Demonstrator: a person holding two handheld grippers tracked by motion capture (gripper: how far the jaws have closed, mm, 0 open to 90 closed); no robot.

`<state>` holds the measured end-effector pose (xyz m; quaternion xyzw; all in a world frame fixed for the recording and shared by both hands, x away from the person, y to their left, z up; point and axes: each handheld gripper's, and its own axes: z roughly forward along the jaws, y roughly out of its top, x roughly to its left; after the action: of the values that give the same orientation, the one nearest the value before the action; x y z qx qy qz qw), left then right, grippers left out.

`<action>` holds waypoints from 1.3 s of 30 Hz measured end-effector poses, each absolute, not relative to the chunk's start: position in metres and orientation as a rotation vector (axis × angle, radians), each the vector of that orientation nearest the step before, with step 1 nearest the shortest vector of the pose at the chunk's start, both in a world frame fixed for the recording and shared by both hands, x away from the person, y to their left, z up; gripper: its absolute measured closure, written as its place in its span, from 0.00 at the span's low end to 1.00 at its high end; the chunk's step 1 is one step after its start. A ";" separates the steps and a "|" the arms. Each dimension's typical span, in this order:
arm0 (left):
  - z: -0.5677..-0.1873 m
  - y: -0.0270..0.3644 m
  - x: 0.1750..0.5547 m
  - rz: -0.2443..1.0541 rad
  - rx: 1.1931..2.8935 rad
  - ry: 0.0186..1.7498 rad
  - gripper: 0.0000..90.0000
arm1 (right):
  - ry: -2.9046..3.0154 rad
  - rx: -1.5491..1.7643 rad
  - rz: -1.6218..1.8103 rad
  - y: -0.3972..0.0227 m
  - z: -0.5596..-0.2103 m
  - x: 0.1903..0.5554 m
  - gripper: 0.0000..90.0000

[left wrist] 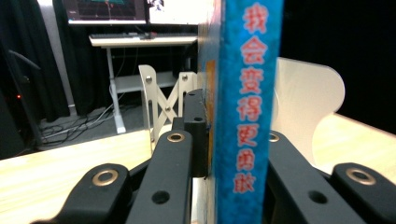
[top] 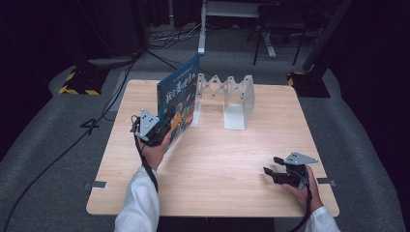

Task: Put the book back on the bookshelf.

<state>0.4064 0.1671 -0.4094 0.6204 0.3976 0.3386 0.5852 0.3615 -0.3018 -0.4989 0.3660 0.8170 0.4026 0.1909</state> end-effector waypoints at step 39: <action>-0.430 0.137 0.454 0.889 1.494 1.092 0.84 | 2.332 0.984 1.069 -0.295 -0.501 0.362 0.38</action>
<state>0.4542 0.1374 -0.4301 0.6225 0.4551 0.3705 0.5177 0.3615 -0.2954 -0.5012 0.3512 0.8323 0.3815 0.1957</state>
